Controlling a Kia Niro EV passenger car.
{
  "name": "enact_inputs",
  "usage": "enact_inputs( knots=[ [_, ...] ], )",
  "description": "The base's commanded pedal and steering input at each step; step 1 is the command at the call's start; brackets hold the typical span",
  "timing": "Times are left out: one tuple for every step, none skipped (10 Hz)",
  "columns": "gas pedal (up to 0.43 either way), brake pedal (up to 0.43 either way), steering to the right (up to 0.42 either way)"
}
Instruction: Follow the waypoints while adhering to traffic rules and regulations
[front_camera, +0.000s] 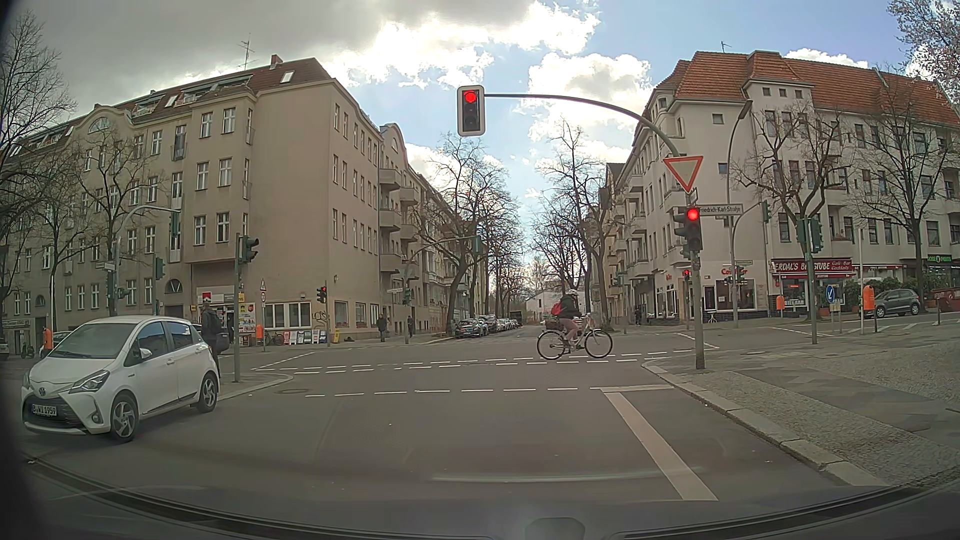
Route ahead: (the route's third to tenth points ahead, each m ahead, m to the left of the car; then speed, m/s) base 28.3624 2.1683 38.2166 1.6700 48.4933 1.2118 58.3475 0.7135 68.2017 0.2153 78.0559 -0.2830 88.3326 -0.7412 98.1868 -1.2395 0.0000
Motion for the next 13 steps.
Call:
enact_inputs(
  knots=[
    [0.0,0.463,-0.009],
    [0.0,0.463,-0.009],
    [0.0,0.463,-0.009],
    [0.0,0.463,-0.009],
    [0.0,0.463,-0.009],
    [0.0,0.463,-0.008],
    [0.0,0.463,-0.005],
    [0.0,0.457,-0.004],
    [0.0,0.457,-0.004],
    [0.0,0.457,-0.004],
    [0.0,0.457,-0.004],
    [0.0,0.457,-0.004],
    [0.0,0.457,-0.004]
  ],
)
